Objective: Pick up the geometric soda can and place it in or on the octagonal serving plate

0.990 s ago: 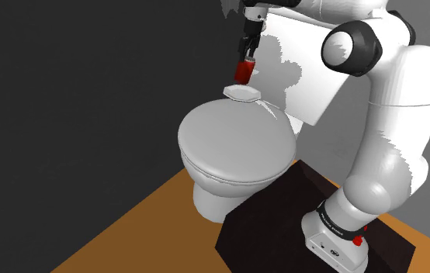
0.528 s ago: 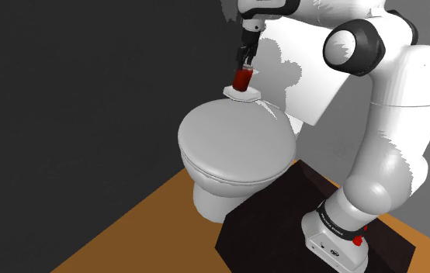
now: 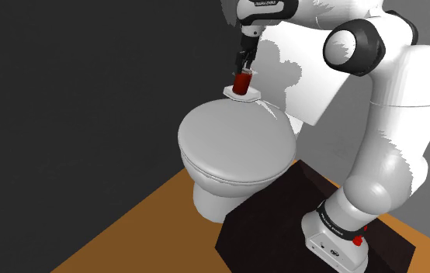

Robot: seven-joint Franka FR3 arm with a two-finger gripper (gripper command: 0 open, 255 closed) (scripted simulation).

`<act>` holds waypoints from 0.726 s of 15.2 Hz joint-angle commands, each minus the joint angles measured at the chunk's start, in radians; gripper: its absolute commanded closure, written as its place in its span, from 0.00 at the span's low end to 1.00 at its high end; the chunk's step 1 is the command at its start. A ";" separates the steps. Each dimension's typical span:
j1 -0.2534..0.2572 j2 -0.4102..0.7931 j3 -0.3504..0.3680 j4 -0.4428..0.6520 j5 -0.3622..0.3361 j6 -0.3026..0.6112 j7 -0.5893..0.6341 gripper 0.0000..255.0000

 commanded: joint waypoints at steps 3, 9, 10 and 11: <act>0.000 0.000 0.000 0.000 0.000 0.000 0.000 1.00; 0.000 0.000 0.000 0.000 0.000 0.000 0.000 0.00; -0.001 0.000 0.000 0.034 0.000 -0.033 0.001 0.00; -0.003 0.003 -0.001 0.072 0.000 -0.068 0.001 0.00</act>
